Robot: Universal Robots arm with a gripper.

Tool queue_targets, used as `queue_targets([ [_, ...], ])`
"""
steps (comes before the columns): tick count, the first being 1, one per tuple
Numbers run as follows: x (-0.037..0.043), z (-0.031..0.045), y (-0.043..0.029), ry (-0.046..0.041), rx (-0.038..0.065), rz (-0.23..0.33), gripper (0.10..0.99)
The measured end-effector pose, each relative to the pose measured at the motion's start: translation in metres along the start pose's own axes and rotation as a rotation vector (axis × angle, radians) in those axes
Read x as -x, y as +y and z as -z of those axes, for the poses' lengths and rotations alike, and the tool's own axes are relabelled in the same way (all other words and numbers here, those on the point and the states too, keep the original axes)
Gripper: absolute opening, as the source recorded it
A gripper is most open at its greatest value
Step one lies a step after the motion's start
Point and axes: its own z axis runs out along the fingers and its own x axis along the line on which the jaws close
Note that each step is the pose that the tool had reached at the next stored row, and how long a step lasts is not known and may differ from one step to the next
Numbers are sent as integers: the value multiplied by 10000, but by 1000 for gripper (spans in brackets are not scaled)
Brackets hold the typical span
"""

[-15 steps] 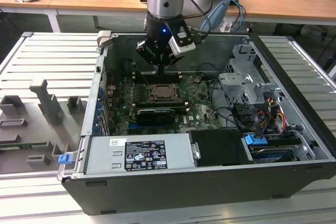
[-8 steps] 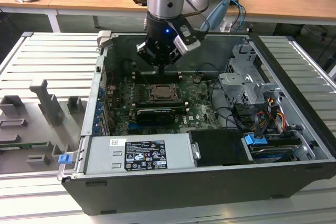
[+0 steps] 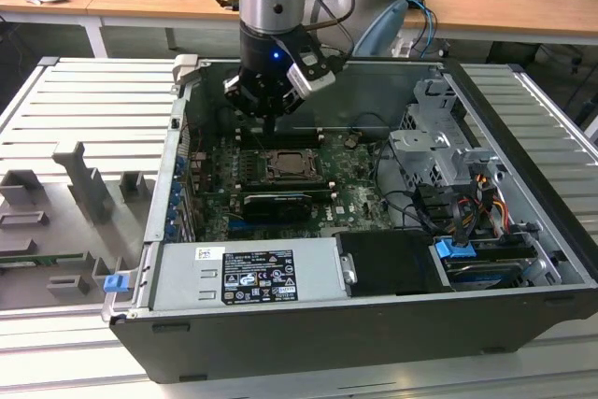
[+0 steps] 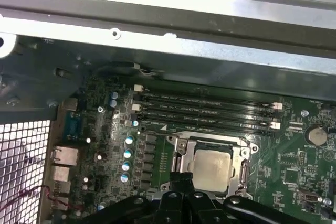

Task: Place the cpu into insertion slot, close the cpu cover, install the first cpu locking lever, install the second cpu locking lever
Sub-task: 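Install the first cpu locking lever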

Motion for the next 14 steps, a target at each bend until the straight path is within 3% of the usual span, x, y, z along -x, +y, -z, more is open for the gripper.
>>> queue_targets([
  [2,-9,-9,0,-8,-3,-213,106],
  [7,-218,-29,23,-15,44,-271,106],
  [8,-297,-38,31,-18,64,-274,106],
  [14,-356,-69,48,-20,90,-271,106],
])
